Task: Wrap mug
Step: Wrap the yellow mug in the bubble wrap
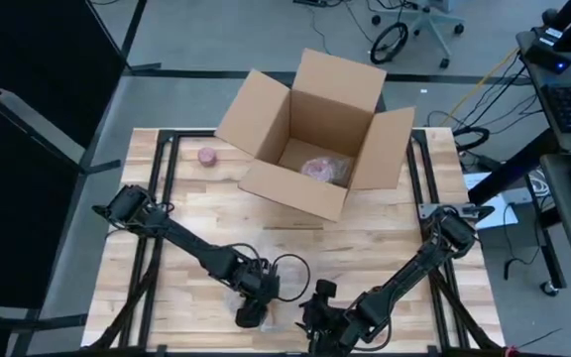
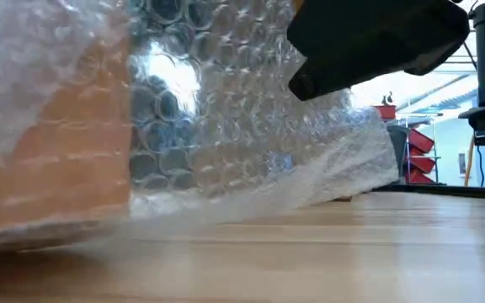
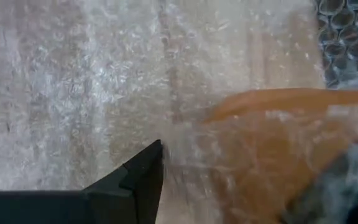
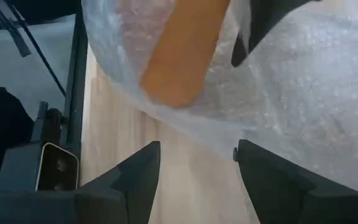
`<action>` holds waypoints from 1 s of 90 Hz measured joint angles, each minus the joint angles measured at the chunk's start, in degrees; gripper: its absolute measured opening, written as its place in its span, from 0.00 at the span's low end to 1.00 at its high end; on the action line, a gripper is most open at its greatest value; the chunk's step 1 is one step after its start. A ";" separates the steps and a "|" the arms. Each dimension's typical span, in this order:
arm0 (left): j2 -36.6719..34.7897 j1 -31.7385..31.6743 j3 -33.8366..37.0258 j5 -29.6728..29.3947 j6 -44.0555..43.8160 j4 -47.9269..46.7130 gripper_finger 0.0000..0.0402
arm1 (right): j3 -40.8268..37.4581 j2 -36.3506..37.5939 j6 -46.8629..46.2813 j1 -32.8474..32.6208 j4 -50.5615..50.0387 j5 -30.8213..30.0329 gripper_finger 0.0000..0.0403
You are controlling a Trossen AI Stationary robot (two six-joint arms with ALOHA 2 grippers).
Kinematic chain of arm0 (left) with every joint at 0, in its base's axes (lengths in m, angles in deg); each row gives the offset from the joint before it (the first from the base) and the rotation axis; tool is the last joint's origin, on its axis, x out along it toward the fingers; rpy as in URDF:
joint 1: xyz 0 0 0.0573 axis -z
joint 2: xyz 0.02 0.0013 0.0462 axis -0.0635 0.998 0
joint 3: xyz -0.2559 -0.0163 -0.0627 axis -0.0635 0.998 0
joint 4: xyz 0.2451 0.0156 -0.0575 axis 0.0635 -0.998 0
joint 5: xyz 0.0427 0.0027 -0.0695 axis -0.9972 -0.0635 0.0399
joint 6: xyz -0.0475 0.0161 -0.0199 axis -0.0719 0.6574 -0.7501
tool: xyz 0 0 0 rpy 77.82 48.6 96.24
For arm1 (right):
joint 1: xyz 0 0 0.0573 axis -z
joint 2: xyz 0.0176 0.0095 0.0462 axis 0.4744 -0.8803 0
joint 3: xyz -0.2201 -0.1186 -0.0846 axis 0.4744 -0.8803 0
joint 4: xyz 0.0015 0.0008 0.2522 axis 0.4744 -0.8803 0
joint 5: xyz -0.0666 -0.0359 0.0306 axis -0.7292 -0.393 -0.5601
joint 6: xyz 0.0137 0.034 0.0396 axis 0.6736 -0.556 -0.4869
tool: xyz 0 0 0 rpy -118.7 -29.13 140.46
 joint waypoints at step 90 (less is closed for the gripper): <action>-0.46 1.00 -18.27 -3.17 5.03 -25.14 0.42 | 24.57 0.30 -1.57 0.00 -39.47 8.45 0.66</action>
